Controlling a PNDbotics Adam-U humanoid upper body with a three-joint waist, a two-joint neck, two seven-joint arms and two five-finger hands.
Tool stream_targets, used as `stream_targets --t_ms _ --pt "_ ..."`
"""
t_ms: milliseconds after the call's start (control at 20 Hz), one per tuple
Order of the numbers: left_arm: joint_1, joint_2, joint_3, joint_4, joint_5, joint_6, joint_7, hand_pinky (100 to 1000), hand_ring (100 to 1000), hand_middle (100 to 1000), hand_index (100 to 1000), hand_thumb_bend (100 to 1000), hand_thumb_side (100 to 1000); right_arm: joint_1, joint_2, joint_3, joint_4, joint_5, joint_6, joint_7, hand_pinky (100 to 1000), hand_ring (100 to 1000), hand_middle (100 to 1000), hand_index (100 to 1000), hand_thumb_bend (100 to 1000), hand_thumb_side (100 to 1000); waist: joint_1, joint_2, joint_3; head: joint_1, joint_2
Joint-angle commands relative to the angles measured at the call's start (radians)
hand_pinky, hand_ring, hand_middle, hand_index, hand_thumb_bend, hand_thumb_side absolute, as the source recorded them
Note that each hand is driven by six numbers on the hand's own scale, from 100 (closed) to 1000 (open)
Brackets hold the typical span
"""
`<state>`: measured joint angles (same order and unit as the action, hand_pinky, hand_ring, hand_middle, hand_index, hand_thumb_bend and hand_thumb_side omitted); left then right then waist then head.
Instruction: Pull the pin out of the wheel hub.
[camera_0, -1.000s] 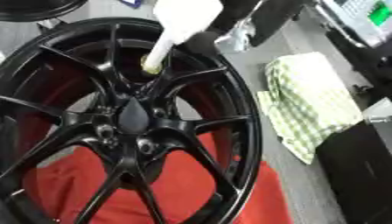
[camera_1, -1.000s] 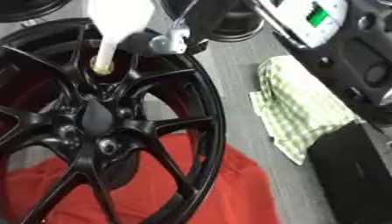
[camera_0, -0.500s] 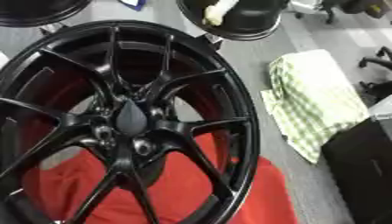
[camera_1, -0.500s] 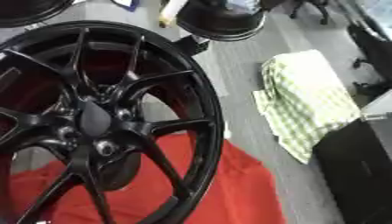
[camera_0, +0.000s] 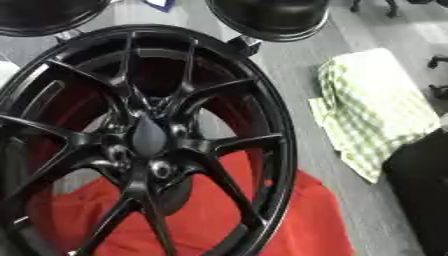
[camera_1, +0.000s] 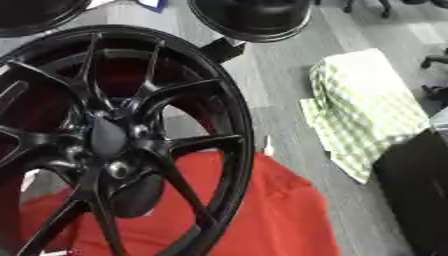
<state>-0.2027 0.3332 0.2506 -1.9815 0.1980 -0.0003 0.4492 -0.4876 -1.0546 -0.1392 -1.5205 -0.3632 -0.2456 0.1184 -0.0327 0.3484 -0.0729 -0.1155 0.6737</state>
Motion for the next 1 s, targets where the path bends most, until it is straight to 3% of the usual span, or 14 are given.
stream_targets --t_ms 50,250,500,600,650,700,750,900,1000 --pt "-0.006 0.006 0.011 -0.018 -0.005 -0.003 0.006 785 605 538 677 108 842 0.042 0.025 -0.094 0.027 0.047 0.025 -0.05 798 664 320 423 158 100 0.003 -0.011 -0.003 0.009 -0.018" --pt "-0.009 0.003 0.011 -0.018 -0.004 -0.003 0.006 786 605 538 677 107 841 0.137 0.117 -0.168 0.035 0.105 0.061 -0.108 797 680 352 451 168 100 0.01 -0.005 -0.003 0.014 -0.026" --pt "-0.013 -0.001 0.004 -0.018 -0.001 -0.001 0.0 787 605 538 677 107 842 0.26 0.224 -0.212 0.022 0.181 0.093 -0.184 812 744 459 552 242 100 0.015 -0.003 0.006 0.008 -0.031" --pt "-0.014 -0.002 0.002 -0.018 0.0 0.0 -0.003 788 605 538 677 107 842 0.311 0.263 -0.221 0.002 0.212 0.104 -0.215 845 810 586 667 314 100 0.016 -0.003 0.013 0.004 -0.03" --pt "-0.014 -0.003 0.0 -0.018 0.001 0.001 -0.004 788 605 538 676 106 842 0.337 0.282 -0.222 -0.013 0.228 0.11 -0.231 874 865 714 761 348 100 0.017 -0.003 0.017 0.001 -0.029" --pt "-0.015 -0.004 -0.001 -0.018 0.002 0.001 -0.005 788 605 538 676 106 842 0.363 0.297 -0.218 -0.029 0.244 0.118 -0.247 899 916 785 820 368 154 0.017 -0.002 0.021 -0.001 -0.029" --pt "-0.015 -0.004 -0.002 -0.018 0.003 0.002 -0.007 788 605 538 676 106 842 0.388 0.31 -0.213 -0.046 0.259 0.125 -0.262 921 965 839 875 319 312 0.018 -0.003 0.024 -0.004 -0.028" --pt "-0.014 -0.006 -0.005 -0.018 0.007 0.006 -0.007 789 605 537 675 107 843 0.453 0.346 -0.218 -0.103 0.299 0.125 -0.29 944 1000 888 923 125 568 0.02 -0.005 0.029 -0.01 -0.025" --pt "-0.015 -0.007 -0.009 -0.018 0.009 0.01 -0.01 789 605 538 675 107 843 0.494 0.367 -0.236 -0.147 0.328 0.12 -0.316 948 1000 900 934 114 591 0.02 -0.008 0.032 -0.014 -0.024"
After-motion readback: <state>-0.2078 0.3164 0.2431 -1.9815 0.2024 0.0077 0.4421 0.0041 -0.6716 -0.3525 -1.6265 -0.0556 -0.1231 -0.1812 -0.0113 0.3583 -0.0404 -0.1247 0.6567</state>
